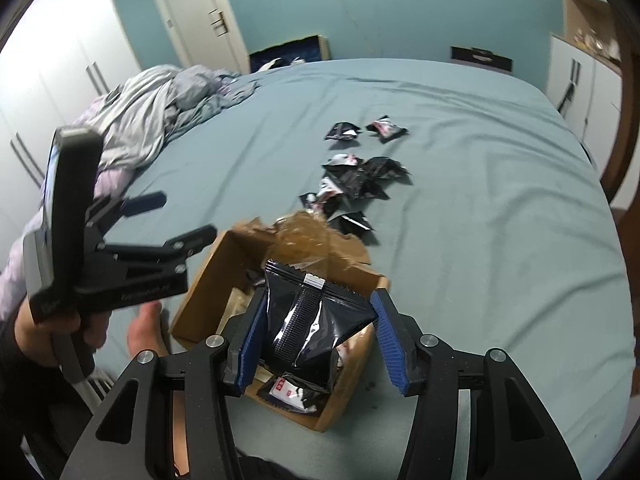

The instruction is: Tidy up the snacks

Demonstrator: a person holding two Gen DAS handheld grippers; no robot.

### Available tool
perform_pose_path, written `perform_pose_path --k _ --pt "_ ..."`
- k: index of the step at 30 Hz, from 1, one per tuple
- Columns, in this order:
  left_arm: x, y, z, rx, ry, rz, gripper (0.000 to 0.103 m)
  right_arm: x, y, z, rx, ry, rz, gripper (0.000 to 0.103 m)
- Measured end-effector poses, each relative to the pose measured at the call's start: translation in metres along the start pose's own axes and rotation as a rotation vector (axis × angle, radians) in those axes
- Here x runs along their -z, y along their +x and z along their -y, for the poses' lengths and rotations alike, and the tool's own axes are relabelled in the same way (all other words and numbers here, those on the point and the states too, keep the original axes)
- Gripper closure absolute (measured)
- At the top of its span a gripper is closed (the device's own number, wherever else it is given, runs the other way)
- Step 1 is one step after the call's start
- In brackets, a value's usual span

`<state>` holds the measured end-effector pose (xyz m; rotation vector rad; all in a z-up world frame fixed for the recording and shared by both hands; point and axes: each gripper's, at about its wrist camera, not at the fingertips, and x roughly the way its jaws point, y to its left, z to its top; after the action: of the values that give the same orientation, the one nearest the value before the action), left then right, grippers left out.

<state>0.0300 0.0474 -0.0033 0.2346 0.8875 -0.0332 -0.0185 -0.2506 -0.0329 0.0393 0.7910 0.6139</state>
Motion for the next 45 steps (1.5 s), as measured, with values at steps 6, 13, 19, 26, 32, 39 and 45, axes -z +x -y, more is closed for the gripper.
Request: perform_pose_path --k 6,13,19,26,32,39,45 --pt "0.0 0.002 0.001 -0.002 0.001 -0.011 0.019 -0.001 -0.003 -0.01 -0.045 -0.034 0.003 0.045" --pt "0.0 0.004 0.003 -0.006 0.015 -0.012 0.019 -0.002 -0.011 -0.006 0.04 -0.006 0.071 0.019" --pt "0.001 0.005 0.003 -0.005 0.013 -0.021 0.019 -0.002 -0.011 0.007 0.093 0.09 0.061 0.019" --pt "0.0 0.007 0.002 0.01 -0.002 -0.036 0.019 -0.005 -0.009 0.011 0.102 0.123 0.063 0.019" --pt "-0.002 0.008 0.003 0.025 -0.007 -0.043 0.019 -0.009 -0.006 0.016 0.09 0.134 0.048 0.019" --pt "-0.005 0.01 0.001 0.051 -0.026 -0.061 0.019 -0.015 0.002 0.026 0.082 0.174 0.022 0.019" --pt "-0.011 -0.002 -0.002 0.072 -0.049 -0.028 0.018 -0.029 0.008 0.039 0.086 0.204 0.014 0.019"
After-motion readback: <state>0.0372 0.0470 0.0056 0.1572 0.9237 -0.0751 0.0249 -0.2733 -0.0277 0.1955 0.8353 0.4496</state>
